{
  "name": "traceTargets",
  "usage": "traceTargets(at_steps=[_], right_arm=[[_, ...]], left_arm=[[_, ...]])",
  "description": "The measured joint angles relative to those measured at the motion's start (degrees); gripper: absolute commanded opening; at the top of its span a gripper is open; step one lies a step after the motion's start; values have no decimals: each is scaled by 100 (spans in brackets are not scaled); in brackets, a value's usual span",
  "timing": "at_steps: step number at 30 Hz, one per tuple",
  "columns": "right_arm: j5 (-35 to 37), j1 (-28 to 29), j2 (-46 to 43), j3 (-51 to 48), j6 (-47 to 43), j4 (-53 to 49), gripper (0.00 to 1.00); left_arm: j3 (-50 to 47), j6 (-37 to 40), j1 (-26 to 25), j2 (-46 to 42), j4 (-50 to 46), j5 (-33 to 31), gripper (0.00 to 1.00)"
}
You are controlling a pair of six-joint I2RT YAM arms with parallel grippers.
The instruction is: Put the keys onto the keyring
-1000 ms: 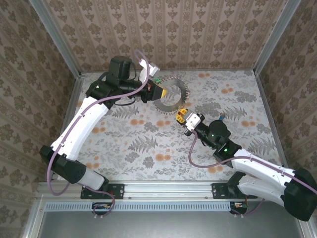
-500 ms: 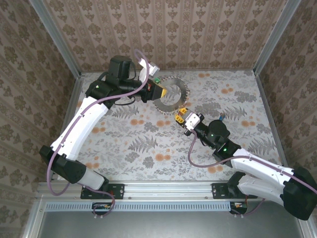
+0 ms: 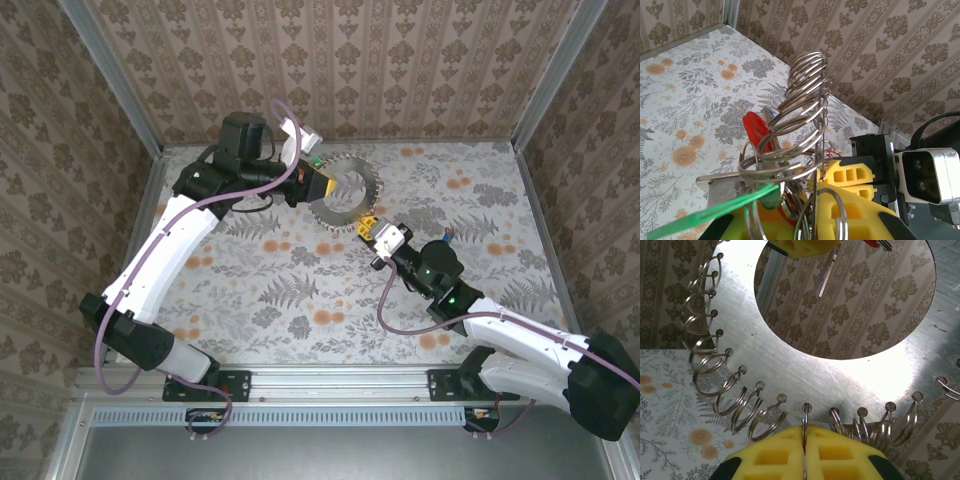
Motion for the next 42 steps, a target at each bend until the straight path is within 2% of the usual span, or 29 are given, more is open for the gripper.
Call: traceTargets(at_steps=[6,11,18,27,34,37,42], right_arm=[[55,0,0,0,28,7,0],[125,-70,0,0,234,-7,0],[-105,-356,-170,0,855,-380,0],[-586,-634,-306,48,1366,-997,0],[-776,-765,-304,166,1521,-1429,0],[-765,-778,-304,227,1491,-1521,0],[-673,-776,-304,315,1300,-1606,0]], left_arm=[[0,-28,-15,0,31,-7,0],[-304,-424,-15,-87,424,-144,0],[-1537,-1681,205,-468,1738,-219,0],[-2535,-3272,247,-577,2900,-203,3],[-3252,-4347,352,-588,3775,-59,5],[-3445,-4688,369,-588,4079,33,0],[-3670,-5171,387,-588,4625,131,0]])
